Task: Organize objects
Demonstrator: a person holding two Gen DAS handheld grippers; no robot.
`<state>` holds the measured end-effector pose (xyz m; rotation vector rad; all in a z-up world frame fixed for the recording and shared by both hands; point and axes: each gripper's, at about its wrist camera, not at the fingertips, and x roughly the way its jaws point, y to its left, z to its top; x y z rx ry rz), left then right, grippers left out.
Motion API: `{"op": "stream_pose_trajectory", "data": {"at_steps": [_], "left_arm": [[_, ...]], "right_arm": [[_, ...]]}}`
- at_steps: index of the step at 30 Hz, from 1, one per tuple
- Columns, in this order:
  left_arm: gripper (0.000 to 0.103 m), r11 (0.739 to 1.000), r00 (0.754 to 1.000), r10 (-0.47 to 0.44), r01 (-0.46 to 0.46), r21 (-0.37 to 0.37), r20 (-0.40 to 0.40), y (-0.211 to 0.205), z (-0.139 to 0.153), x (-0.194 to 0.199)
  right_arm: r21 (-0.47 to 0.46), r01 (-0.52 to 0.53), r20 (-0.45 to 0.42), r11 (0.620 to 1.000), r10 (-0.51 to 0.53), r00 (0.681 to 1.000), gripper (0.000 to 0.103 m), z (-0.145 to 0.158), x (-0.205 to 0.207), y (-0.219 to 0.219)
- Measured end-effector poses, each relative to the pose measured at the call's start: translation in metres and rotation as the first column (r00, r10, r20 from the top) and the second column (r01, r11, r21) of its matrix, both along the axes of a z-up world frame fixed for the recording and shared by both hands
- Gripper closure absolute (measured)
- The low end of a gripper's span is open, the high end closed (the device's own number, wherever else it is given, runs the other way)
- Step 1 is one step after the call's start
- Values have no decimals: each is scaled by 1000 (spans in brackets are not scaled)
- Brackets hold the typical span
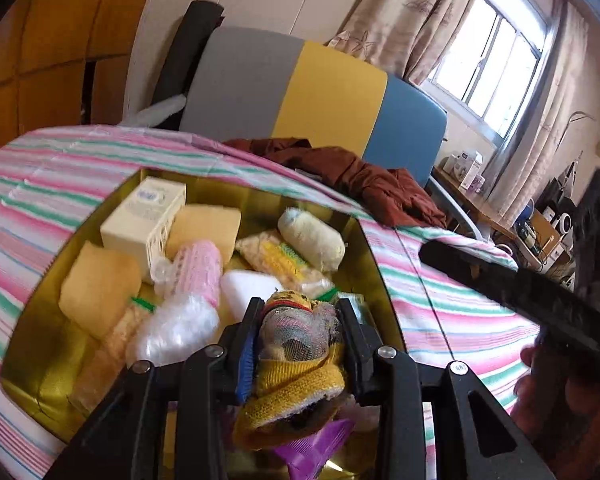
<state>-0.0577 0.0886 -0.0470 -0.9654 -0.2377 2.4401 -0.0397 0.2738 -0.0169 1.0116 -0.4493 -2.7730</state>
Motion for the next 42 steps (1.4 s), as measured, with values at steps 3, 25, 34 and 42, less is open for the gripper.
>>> {"op": "stream_pose_trajectory", "data": {"at_steps": [3,25,34,42], "left_arm": [[67,1000,1000,-13,12,-17,-29,4,8,-6],[0,893,911,394,-410,-185,-118,-95,34,41],[0,828,855,509,-517,-217,-94,-128,35,63],[0,767,806,560,-592,-248,-191,-149,63,84]], "right_arm": [[-9,6,6,1000,-6,1000,30,-1,2,0],[145,-170,56,975,163,985,30,-14,29,-60],[357,-182,110,916,152,982,30,-25,2,-102],[329,-155,70,932,139,988,30,-1,0,-108]]}}
